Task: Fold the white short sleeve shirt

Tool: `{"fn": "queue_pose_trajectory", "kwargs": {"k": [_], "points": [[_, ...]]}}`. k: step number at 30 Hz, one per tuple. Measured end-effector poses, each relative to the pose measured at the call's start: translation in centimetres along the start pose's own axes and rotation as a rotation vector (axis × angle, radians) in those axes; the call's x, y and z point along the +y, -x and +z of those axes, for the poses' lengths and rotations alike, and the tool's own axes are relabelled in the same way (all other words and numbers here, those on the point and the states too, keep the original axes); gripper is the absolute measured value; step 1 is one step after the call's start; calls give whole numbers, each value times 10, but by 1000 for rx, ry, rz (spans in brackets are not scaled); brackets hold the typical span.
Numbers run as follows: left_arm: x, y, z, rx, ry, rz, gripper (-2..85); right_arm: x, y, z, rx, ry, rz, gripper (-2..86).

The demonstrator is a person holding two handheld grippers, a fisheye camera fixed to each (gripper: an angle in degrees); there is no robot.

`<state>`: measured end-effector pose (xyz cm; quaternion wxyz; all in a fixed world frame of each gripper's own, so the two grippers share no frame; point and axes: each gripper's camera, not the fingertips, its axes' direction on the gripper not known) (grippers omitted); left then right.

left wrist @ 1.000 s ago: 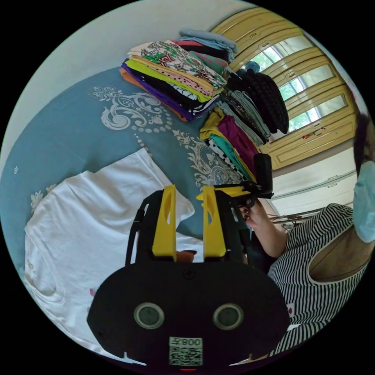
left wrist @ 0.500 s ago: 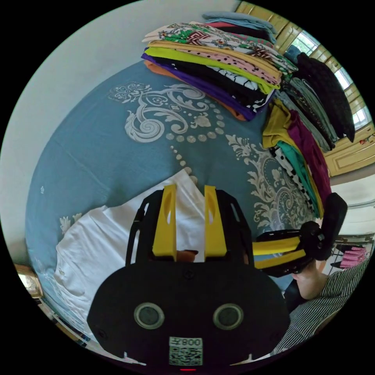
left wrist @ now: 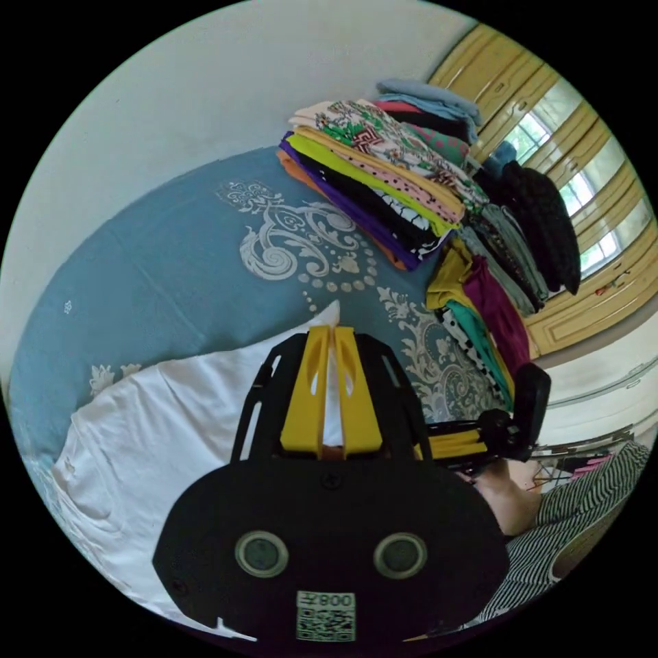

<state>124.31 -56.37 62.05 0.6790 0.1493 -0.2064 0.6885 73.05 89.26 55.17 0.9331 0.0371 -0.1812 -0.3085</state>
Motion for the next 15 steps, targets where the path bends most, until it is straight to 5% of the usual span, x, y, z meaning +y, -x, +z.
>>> {"fn": "queue_pose_trajectory", "kwargs": {"k": [7,15], "points": [[55,110,-73,324,-237,-215,14,-12,69,-29,40,-156,-155,31],[146,213,-113,385,-292,-390,15,-23,176,-5,135,-74,-448,9]]}}
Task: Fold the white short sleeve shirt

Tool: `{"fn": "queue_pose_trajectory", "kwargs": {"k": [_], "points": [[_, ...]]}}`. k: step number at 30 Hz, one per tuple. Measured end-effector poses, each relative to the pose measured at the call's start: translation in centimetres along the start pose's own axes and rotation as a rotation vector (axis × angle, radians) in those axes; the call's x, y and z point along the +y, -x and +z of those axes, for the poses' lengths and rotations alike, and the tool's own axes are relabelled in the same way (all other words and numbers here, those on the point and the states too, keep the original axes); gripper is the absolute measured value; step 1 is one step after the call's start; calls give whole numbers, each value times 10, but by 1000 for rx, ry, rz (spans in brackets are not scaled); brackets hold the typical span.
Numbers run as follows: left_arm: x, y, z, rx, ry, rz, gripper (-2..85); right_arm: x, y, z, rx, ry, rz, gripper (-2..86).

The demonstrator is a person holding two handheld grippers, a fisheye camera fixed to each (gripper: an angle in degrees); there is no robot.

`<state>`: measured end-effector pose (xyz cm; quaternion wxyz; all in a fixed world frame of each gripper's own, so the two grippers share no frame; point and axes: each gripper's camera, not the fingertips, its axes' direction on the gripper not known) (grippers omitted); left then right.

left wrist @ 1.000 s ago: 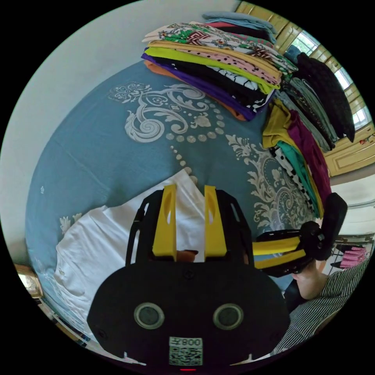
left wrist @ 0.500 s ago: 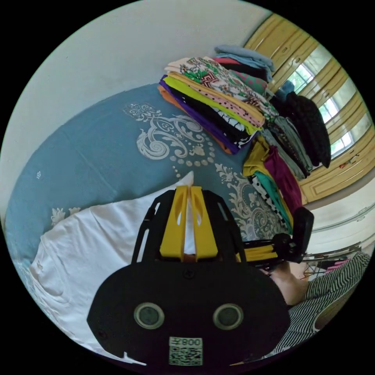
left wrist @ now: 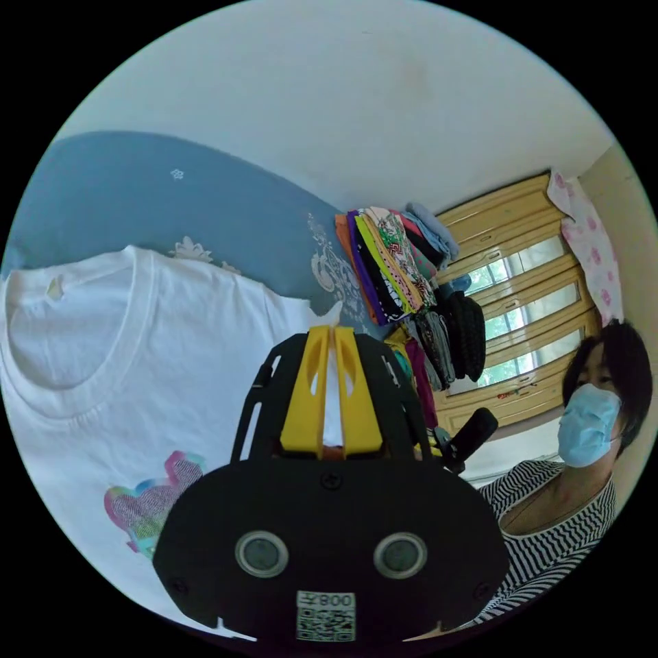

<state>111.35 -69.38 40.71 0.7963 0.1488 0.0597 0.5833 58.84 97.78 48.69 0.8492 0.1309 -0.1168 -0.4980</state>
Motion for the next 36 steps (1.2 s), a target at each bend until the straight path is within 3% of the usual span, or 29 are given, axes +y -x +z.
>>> {"fn": "queue_pose_trajectory", "kwargs": {"k": [12,18,22,27,32,36], "points": [[13,98,-50,-74,59,-107,26,-50,41,29,9,216,-91,9],[18,113,-80,-95,-10,-137,41,-69,40,21,-70,284,-94,12],[14,99,-98,-173,-68,-82,54,-77,34,12,-188,326,-85,16],[0,62,-98,-274,-102,67,67,-88,15,-39,-102,226,-44,31],[-33,33,-43,-319,74,206,75,-84,-14,-66,64,231,56,64],[-55,24,-11,-322,138,231,73,-86,-16,-70,82,245,63,64]]}}
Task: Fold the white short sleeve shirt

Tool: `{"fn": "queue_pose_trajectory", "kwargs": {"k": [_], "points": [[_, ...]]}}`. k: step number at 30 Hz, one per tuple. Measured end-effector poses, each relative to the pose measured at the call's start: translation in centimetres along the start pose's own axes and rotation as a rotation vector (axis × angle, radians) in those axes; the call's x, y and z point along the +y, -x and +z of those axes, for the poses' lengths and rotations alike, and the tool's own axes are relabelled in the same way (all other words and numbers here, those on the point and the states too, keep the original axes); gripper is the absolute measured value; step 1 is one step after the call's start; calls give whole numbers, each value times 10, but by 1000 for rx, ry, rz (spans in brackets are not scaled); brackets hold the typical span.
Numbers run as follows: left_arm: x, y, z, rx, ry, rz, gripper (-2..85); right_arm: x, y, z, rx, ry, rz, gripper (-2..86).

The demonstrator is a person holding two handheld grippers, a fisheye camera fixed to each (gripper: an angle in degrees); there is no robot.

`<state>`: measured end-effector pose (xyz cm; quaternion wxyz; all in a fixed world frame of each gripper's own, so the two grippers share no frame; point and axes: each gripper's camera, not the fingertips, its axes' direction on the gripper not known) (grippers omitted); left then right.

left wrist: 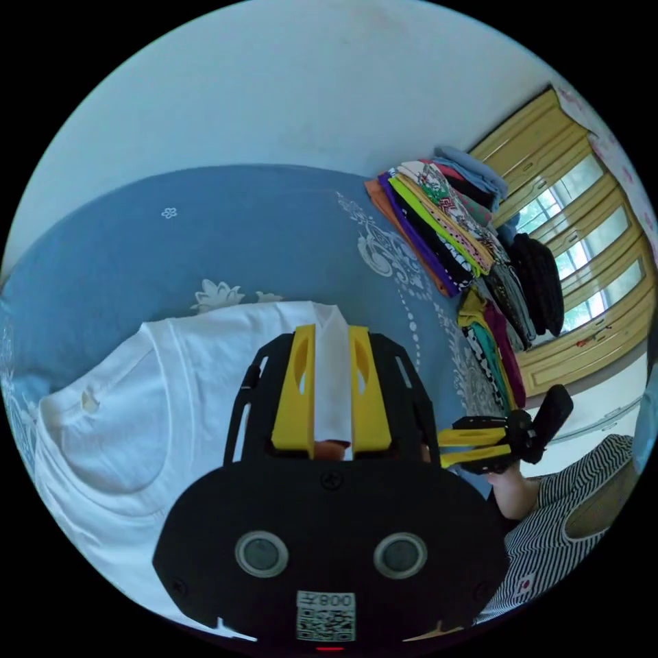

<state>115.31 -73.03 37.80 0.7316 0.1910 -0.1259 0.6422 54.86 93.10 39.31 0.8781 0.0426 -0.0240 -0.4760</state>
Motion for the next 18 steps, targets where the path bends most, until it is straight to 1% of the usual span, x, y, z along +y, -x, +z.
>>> {"fn": "queue_pose_trajectory", "kwargs": {"k": [2,6,13,16,18], "points": [[-12,-5,18,-51,75,3,62,0,0,1,37,41,4,59],[-14,-17,18,-80,76,24,25,3,-6,-12,22,45,-4,41],[-13,-40,-10,-18,-57,4,7,21,-26,-62,-39,-31,35,18],[-18,-42,-15,65,-129,-36,7,29,-41,-75,-86,-22,67,16],[-23,-49,-10,51,-106,-30,9,32,-50,-76,-107,14,89,16]]}}
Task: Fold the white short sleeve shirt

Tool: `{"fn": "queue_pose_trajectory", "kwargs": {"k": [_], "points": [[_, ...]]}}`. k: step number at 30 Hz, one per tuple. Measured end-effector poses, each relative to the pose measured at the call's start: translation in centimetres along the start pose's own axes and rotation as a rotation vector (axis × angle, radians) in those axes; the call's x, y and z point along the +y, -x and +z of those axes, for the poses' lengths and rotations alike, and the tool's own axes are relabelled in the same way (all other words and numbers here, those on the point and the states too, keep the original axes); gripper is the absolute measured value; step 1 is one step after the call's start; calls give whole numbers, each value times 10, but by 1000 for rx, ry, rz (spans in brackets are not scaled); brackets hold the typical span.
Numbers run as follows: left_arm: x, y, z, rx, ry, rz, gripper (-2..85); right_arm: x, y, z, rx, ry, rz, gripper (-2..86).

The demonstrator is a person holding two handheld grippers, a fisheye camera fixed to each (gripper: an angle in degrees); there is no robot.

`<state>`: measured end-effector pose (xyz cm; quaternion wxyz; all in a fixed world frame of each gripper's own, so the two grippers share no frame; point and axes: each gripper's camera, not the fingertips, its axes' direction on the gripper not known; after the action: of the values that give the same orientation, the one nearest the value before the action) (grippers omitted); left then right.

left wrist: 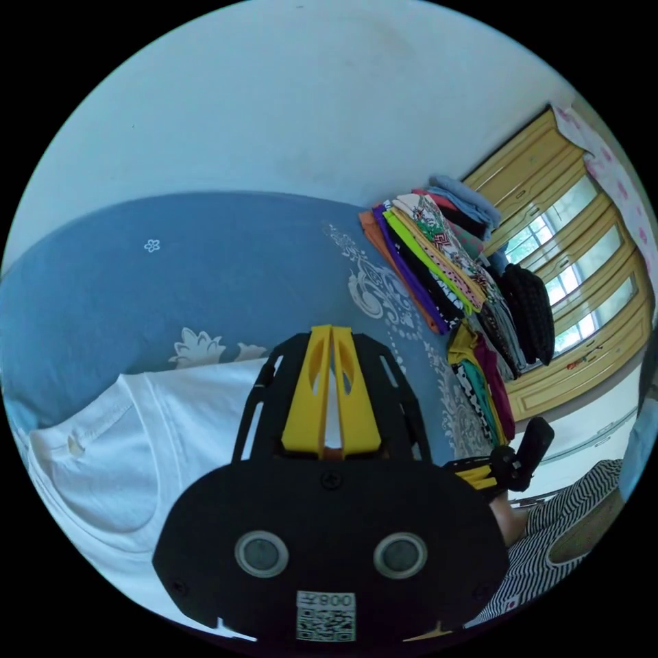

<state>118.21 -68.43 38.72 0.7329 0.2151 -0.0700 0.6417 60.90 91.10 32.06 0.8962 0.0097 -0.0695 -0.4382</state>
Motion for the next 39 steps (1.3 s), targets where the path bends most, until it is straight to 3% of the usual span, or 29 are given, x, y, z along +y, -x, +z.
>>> {"fn": "queue_pose_trajectory", "kwargs": {"k": [8,12,18,23,27,35,39], "points": [[24,-47,-5,-126,170,186,61,18,-3,-51,73,-79,9,25],[33,-58,1,-211,257,204,37,22,15,-70,73,-112,-75,47],[37,-83,-18,-196,212,232,11,20,39,-70,240,11,-132,32],[36,-99,-38,-146,158,226,8,25,32,-116,255,-19,-67,11],[46,-103,-40,-188,216,225,10,27,35,-128,235,18,-73,8],[101,-121,-150,-101,63,214,18,28,44,-190,208,-5,-51,7],[156,-143,-184,-6,119,246,11,27,55,-222,226,-41,-40,3]]}}
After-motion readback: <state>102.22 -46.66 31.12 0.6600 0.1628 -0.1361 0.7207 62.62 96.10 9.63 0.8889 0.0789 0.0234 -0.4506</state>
